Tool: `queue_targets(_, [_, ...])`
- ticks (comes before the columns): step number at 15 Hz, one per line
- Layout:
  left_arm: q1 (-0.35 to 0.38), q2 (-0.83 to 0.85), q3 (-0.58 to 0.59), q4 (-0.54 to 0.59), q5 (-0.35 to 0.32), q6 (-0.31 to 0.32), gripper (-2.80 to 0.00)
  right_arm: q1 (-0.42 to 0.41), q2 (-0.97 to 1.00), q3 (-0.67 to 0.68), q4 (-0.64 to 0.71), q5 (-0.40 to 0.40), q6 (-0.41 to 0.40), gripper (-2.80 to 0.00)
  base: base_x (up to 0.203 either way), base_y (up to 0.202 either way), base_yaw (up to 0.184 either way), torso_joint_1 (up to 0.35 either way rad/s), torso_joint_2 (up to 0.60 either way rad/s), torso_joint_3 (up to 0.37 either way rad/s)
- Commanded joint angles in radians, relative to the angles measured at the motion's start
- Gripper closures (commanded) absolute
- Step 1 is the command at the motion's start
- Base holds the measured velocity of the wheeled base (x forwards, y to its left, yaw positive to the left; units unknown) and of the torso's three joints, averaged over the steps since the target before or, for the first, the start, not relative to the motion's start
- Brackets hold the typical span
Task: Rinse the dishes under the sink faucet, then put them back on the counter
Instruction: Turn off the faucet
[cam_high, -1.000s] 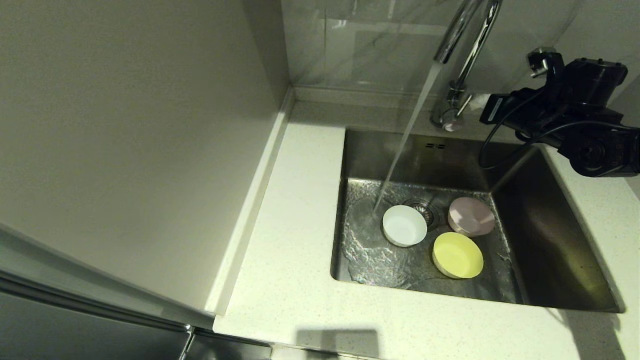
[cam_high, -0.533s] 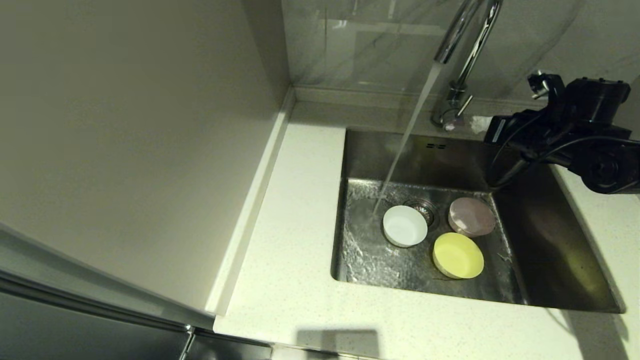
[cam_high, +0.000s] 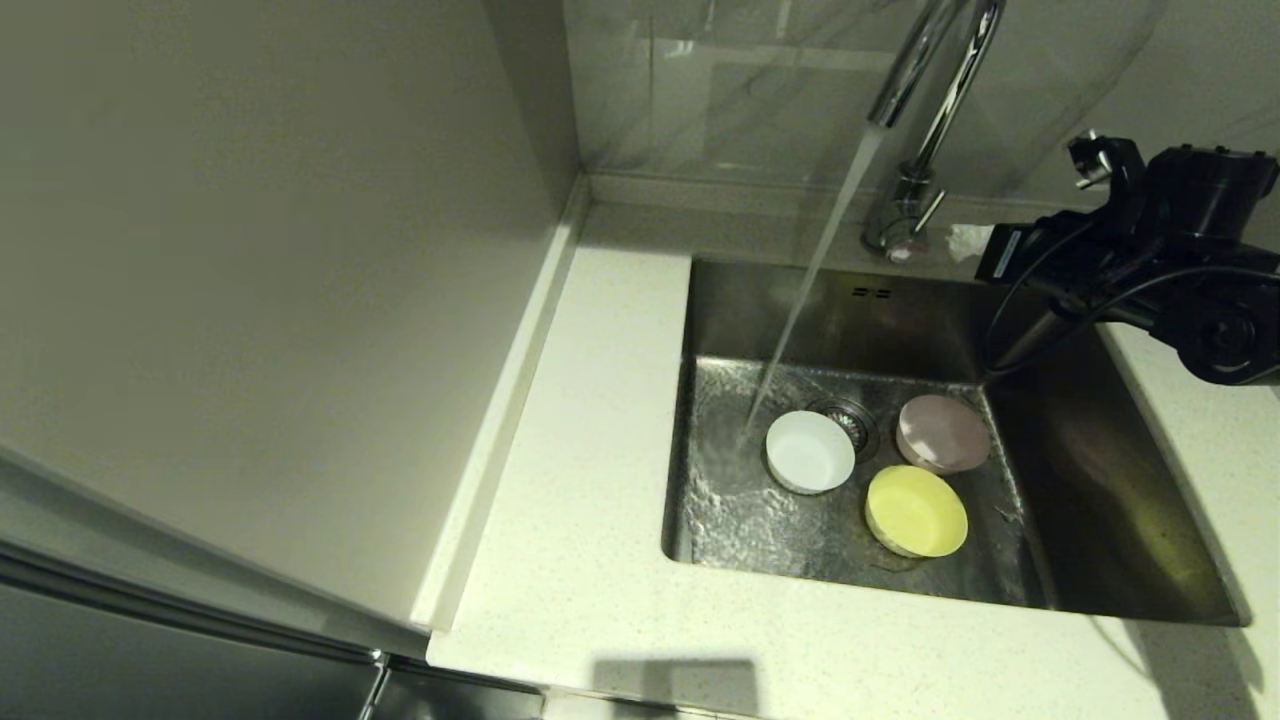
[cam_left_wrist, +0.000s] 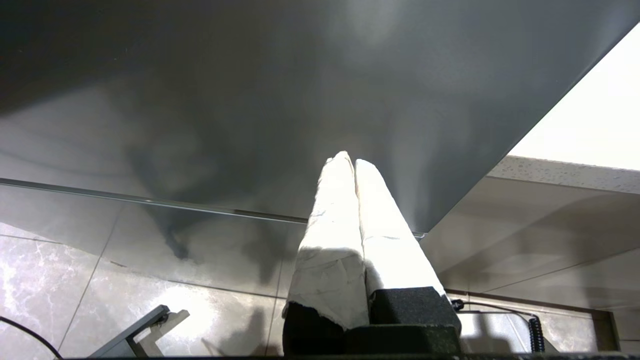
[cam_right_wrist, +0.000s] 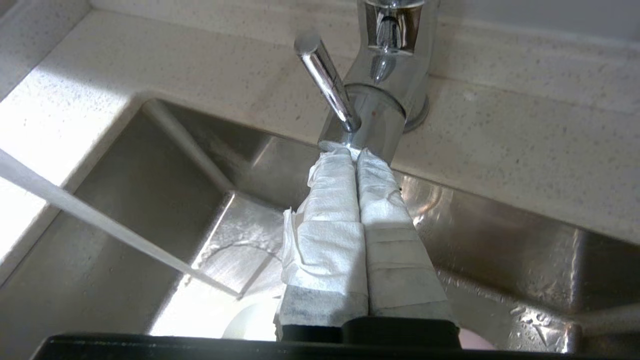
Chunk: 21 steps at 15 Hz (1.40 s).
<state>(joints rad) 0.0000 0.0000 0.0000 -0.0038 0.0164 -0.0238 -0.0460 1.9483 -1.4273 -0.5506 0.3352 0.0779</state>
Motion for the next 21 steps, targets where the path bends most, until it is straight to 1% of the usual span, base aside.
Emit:
queue_targets(1, [0.000,-0.002,0.000,-0.001,0.000,-0.001,0.00,0.001,0.008,-0.004,-0.002,0.005,0.000,0.00,0.000,0.000,0.000,0.000,0.00,0.000])
queue_targets(5, [0.000,-0.002,0.000,-0.001,0.000,-0.001,0.00,0.021,0.012,-0.007,-0.003,0.005,0.000,0.00,0.000,0.000,0.000,0.000,0.00,0.000])
queue_targets(10, [0.000,-0.002,0.000,-0.001,0.000,-0.001,0.00,0.046,0.026,-0.042,-0.002,0.005,0.000,0.00,0.000,0.000,0.000,0.000,0.00,0.000])
queue_targets(13, [0.000,-0.002,0.000,-0.001,0.000,-0.001,0.00,0.047,0.035,-0.052,-0.002,0.005,0.000,0.00,0.000,0.000,0.000,0.000,0.00,0.000])
queue_targets(21, [0.000,-0.002,0.000,-0.001,0.000,-0.001,0.00,0.047,0.109,-0.182,0.025,0.001,0.003,0.00,0.000,0.000,0.000,0.000,0.00,0.000])
